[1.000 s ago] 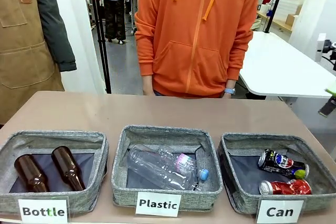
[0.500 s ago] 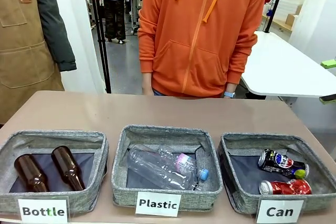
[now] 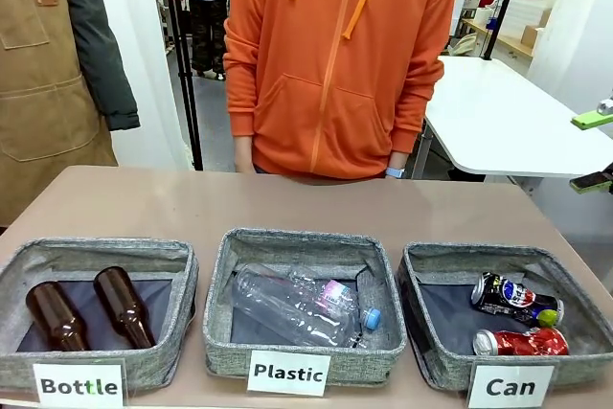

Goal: Sort the can waste into the basket.
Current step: Pick up the can waste from the table and place it in the right Fabric basket.

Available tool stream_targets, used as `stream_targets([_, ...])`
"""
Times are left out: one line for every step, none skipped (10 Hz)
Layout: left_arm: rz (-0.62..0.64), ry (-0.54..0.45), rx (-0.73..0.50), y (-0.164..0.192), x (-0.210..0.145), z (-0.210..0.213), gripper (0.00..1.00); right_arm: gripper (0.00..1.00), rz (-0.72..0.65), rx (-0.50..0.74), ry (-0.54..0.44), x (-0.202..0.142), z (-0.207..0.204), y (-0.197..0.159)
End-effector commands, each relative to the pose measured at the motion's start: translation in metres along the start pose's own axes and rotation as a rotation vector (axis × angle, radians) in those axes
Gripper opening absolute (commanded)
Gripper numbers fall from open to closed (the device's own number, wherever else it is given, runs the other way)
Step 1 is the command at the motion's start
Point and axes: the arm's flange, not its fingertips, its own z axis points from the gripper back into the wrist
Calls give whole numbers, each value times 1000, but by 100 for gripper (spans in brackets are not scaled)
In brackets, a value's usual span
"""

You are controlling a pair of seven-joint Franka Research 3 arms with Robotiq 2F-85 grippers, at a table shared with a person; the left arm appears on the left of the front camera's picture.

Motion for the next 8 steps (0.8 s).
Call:
stream_targets([-15,5,-3,0,-1,1,100,100,24,-11,12,2,7,-1])
stream_targets([-15,5,-3,0,-1,1,100,100,24,-11,12,2,7,-1])
stream_targets([-15,5,-3,0,-1,1,100,100,24,-11,12,2,7,-1])
stream_targets([-15,5,-3,0,-1,1,100,100,24,-11,12,2,7,-1])
stream_targets([-15,5,-3,0,-1,1,100,100,24,-11,12,2,7,-1])
stream_targets([-15,5,-3,0,-1,1,100,100,24,-11,12,2,7,-1])
stream_targets([-15,5,-3,0,-1,1,100,100,24,-11,12,2,7,-1])
stream_targets([-15,5,-3,0,-1,1,100,100,24,-11,12,2,7,-1])
